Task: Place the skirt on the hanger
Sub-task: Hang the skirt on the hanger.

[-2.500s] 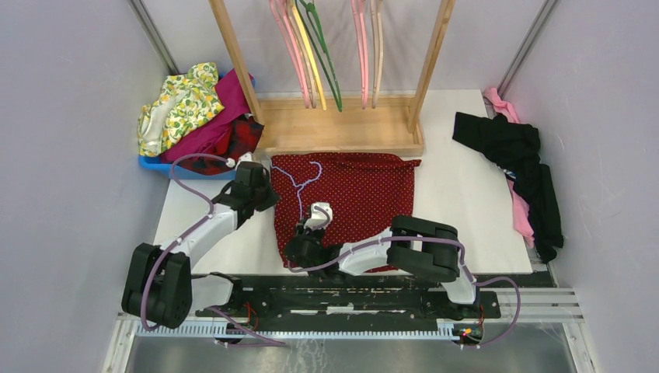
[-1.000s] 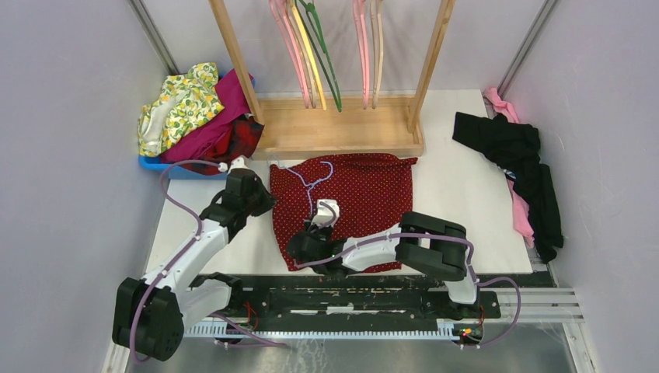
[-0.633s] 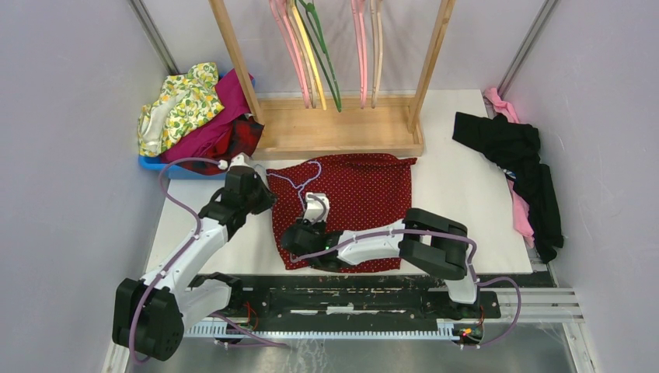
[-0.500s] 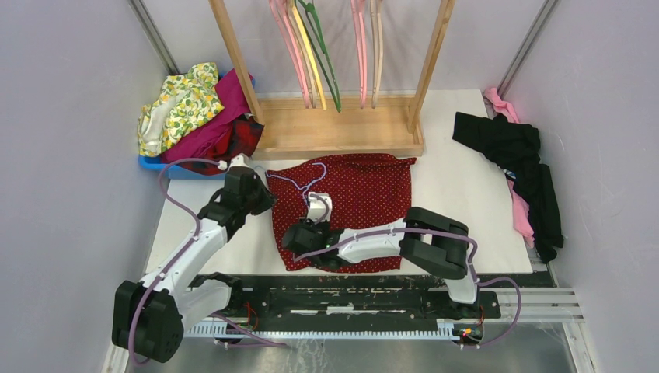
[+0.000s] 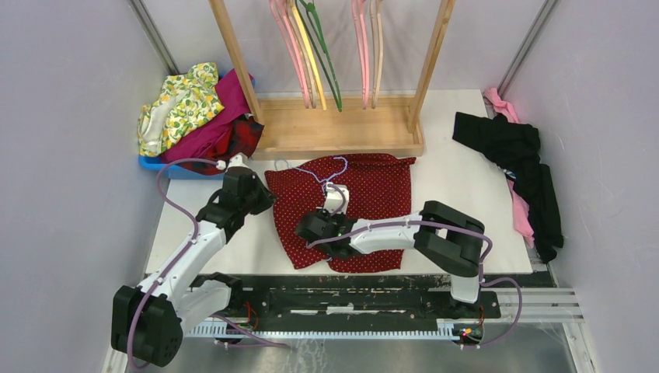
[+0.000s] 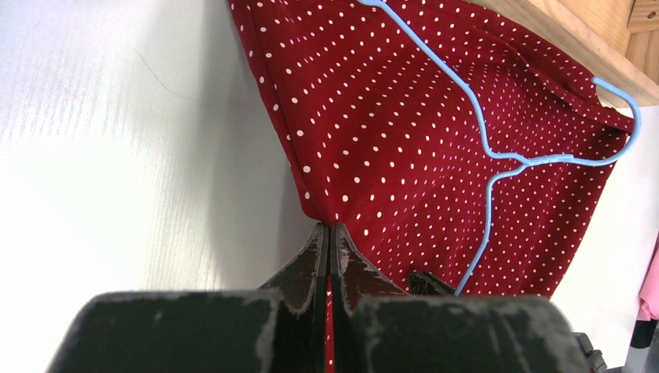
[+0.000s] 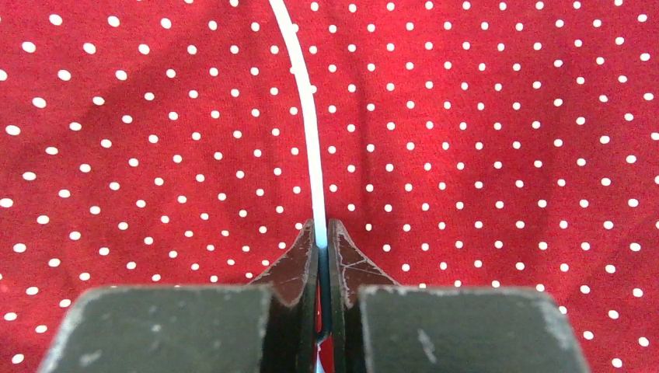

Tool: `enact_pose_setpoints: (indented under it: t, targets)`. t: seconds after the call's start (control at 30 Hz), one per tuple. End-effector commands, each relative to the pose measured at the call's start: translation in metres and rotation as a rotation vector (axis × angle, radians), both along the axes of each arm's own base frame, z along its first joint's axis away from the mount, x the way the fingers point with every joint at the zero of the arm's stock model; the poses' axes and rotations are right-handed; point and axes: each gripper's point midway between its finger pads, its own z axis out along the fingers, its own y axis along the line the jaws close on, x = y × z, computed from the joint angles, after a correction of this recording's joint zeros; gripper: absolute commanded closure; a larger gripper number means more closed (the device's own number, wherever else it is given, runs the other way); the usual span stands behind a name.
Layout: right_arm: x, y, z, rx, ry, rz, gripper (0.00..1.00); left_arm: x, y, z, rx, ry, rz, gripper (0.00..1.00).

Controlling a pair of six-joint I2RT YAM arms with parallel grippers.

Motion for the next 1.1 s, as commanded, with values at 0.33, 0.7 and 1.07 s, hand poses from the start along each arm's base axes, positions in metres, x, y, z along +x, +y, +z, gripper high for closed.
enact_pose_setpoints:
  t: [0.33, 0.7, 1.07]
  targets:
    - [-0.008, -0.034, 0.013, 0.064, -0.054, -0.033, 0.99, 0.001, 0.003, -0.014, 0.004, 0.002, 0.021, 0.93]
    - [-0.016, 0.012, 0.015, 0.100, -0.057, 0.129, 0.99, -0.008, -0.008, -0.005, -0.032, -0.007, -0.051, 0.46]
    - [-0.021, 0.009, 0.009, 0.118, -0.061, 0.150, 0.99, -0.062, -0.074, -0.036, -0.113, 0.060, -0.272, 0.61]
